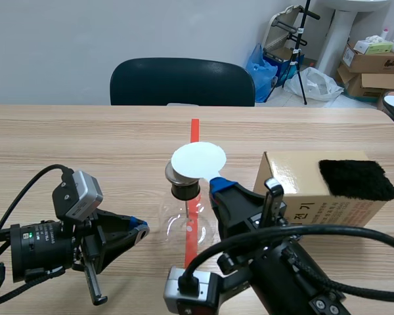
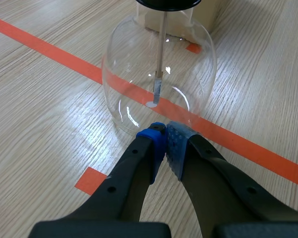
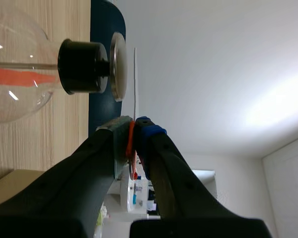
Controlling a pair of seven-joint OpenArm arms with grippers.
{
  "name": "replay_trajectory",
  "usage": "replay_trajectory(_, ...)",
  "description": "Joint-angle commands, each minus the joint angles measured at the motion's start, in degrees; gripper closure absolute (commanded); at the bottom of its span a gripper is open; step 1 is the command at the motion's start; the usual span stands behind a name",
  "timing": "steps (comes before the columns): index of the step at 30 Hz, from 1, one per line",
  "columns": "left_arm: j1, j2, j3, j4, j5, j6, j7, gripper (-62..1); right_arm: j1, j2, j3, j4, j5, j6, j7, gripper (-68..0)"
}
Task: Do the electroscope experiment
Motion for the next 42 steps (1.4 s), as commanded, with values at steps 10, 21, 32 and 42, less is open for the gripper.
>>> replay_trajectory(10,-0.04,0.26,-0.11,0.81,-0.61,-0.24,-0.79,-3.8,0.37,0.28,0.33,0.52,-0.06,-0.63,3.1,-0.9)
replay_trajectory(21,-0.04,0.26,-0.11,0.81,-0.61,-0.24,-0.79,-3.8,0.37,0.28,0.33,0.52,-0.06,-0.63,3.08,-0.9)
replay_trajectory(32,-0.04,0.26,-0.11,0.81,-0.61,-0.24,-0.79,-3.8,0.37,0.28,0.33,0.52,-0.06,-0.63,3.08,-0.9)
replay_trajectory(42,-0.04,0.26,-0.11,0.81,-0.61,-0.24,-0.79,-3.8,0.37,0.28,0.33,0.52,-0.06,-0.63,3.08,-0.9)
